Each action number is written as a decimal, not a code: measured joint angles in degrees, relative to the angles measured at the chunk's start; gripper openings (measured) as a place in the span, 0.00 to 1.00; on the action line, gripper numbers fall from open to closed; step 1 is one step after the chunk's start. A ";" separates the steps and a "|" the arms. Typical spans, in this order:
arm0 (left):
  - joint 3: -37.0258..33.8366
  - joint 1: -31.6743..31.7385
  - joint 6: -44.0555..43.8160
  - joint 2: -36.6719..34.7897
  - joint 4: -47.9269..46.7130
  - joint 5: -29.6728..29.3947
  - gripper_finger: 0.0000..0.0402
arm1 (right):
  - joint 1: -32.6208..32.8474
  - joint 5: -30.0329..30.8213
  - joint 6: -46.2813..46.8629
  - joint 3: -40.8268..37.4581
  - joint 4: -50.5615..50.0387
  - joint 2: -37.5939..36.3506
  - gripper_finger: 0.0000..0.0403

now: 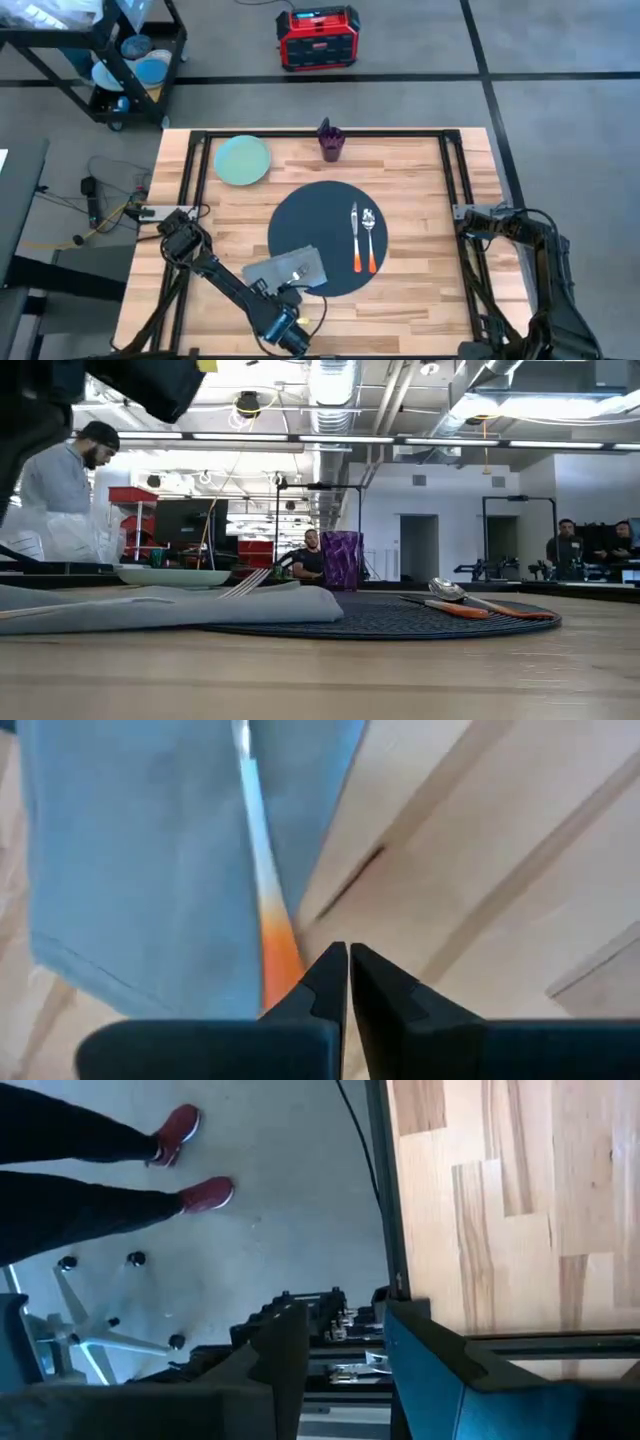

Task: Set table place
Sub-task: Put the orange fork on the table napkin, then adjust the table napkin

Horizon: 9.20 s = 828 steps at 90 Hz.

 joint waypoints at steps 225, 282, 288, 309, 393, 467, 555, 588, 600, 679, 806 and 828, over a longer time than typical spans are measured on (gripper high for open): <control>-2.77 7.68 4.80 -1.38 0.57 -13.19 0.32 | 1.89 1.75 3.66 0.00 4.59 0.14 0.29; -3.39 6.71 7.17 -1.33 -5.17 -10.05 0.32 | -2.20 -3.54 4.20 0.00 7.03 0.18 0.29; -3.41 6.67 8.02 -1.33 -4.59 -10.01 0.32 | -2.20 -3.54 4.29 0.00 7.77 0.18 0.29; -4.34 6.45 10.31 -1.33 1.72 -9.49 0.32 | -2.63 -3.72 4.36 0.00 10.00 0.18 0.29; -6.34 6.51 14.95 -1.27 6.21 -6.36 0.02 | -3.68 -3.72 7.33 0.00 13.54 0.18 0.29; 6.00 8.36 36.44 -1.40 -10.14 -1.25 0.00 | -3.51 -3.69 6.00 0.00 11.83 0.18 0.29; -1.76 14.78 42.26 -1.29 -1.85 -3.48 0.00 | -2.30 -3.34 8.82 0.00 12.14 0.18 0.29; -3.88 14.95 39.62 -1.36 0.60 -4.66 0.00 | -2.13 -3.34 8.99 0.02 12.01 0.18 0.29; -6.00 14.95 39.06 -1.36 0.69 -3.54 0.00 | -2.09 -3.37 9.79 0.02 12.05 0.18 0.29; -6.51 15.04 33.19 -1.36 1.37 0.66 0.30 | -2.02 -3.39 10.46 0.02 14.92 0.18 0.29; -31.08 -3.93 1.14 -27.56 17.84 -3.94 0.35 | 1.08 -1.88 9.86 0.02 14.31 0.18 0.29; -36.35 -3.39 -7.92 -31.08 19.70 -9.50 0.35 | 0.91 -1.88 9.85 0.02 11.60 0.18 0.29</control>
